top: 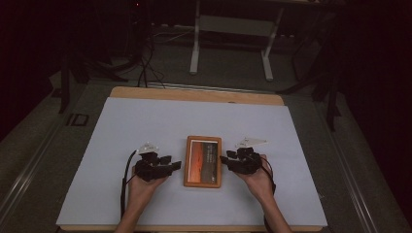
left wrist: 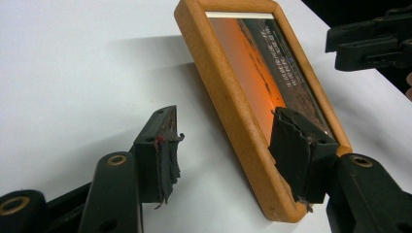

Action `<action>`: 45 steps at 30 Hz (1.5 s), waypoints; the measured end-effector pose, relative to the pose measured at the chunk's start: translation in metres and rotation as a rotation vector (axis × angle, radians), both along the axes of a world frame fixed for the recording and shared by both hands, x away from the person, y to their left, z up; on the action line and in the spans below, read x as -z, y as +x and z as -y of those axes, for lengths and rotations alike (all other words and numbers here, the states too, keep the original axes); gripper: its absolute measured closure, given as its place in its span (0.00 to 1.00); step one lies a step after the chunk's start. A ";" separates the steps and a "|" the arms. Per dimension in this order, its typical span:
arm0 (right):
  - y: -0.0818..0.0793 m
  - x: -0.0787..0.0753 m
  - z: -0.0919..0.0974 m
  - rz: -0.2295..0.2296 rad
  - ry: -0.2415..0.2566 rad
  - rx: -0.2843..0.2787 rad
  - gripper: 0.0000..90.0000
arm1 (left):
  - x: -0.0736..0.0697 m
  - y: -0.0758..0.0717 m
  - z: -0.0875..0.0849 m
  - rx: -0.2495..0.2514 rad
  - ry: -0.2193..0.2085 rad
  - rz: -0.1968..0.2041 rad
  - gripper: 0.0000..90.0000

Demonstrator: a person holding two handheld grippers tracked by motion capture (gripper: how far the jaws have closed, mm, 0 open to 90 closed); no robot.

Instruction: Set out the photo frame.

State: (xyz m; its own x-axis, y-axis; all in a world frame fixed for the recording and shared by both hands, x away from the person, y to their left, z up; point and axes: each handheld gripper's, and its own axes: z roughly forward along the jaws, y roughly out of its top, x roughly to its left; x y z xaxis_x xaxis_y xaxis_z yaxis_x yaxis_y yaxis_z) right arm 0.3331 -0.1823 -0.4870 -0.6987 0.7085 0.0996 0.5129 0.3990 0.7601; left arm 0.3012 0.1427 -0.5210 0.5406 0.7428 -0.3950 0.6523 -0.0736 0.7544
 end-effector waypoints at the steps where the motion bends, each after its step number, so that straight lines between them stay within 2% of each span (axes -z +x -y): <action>1: -0.001 -0.002 -0.002 0.011 -0.010 -0.013 0.74 | 0.000 0.000 0.000 0.000 0.001 -0.001 0.49; 3: -0.001 -0.004 -0.004 0.035 -0.028 -0.025 0.84 | 0.000 0.000 0.001 0.001 0.001 -0.002 0.49; 7: 0.003 -0.008 -0.008 0.078 -0.004 -0.019 1.00 | 0.000 0.000 0.003 0.008 0.007 0.000 0.49; 10: 0.009 -0.008 -0.012 0.088 -0.026 -0.020 1.00 | -0.001 -0.001 0.005 0.007 0.012 0.003 0.49; 14: 0.019 -0.007 -0.020 0.089 -0.048 -0.022 1.00 | -0.003 -0.002 0.008 0.010 0.048 0.021 0.49; 20: 0.031 -0.005 -0.027 0.098 -0.059 -0.016 1.00 | -0.004 -0.003 0.009 0.012 0.045 0.026 0.49; 28: 0.044 -0.003 -0.032 0.086 -0.049 0.003 1.00 | -0.008 -0.005 0.012 0.015 0.078 0.045 0.48; 35: 0.048 -0.002 -0.036 0.084 -0.057 0.000 1.00 | -0.008 -0.005 0.012 0.016 0.077 0.045 0.48; 42: 0.049 0.002 -0.037 0.081 -0.087 -0.006 1.00 | -0.010 -0.005 0.011 0.010 0.071 0.050 0.48; 45: 0.050 0.004 -0.036 0.077 -0.078 -0.008 1.00 | -0.010 -0.005 0.011 0.011 0.070 0.048 0.48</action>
State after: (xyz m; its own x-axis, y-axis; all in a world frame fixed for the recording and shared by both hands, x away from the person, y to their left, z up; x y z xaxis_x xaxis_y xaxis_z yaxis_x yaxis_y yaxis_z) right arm 0.3826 -0.1463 -0.4906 -0.7080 0.7062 -0.0100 0.4507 0.4626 0.7634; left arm 0.2961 0.1313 -0.5114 0.5664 0.7615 -0.3151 0.6139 -0.1347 0.7778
